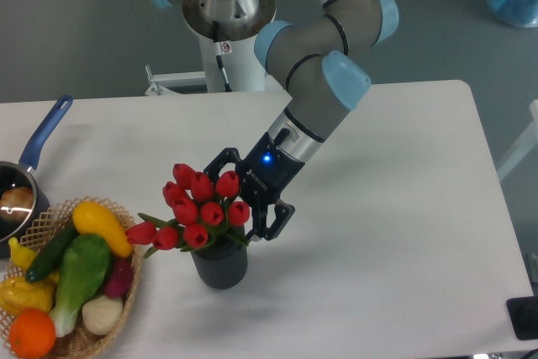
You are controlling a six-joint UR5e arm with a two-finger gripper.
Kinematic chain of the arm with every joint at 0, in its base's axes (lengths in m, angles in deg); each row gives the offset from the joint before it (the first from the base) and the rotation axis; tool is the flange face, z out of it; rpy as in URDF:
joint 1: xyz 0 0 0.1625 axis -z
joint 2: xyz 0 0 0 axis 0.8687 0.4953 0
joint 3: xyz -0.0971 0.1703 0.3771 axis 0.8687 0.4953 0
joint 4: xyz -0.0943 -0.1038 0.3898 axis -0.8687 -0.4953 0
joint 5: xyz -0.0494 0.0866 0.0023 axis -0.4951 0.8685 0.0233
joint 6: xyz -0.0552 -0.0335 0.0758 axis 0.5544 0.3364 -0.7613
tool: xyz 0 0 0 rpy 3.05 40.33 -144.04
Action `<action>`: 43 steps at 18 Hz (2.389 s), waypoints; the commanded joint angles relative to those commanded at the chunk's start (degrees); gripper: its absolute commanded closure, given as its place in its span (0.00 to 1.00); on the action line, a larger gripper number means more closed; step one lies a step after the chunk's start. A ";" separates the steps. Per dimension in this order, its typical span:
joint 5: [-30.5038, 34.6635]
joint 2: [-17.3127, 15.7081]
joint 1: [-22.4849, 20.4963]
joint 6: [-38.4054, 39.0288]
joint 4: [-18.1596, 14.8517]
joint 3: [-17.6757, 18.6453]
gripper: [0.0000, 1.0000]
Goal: Pick up the flowers from the vase
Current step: 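Close the gripper on the tulip stems and adjust the grip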
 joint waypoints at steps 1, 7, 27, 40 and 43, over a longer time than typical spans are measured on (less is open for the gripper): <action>0.00 -0.09 0.00 -0.09 -0.09 0.00 0.00; 0.00 -0.44 0.35 -0.18 -0.18 0.62 0.00; -1.23 -1.06 1.93 0.09 0.09 1.50 0.00; -4.75 -0.44 2.11 0.53 0.09 0.97 0.00; -4.75 -0.26 2.20 0.53 0.09 0.97 0.00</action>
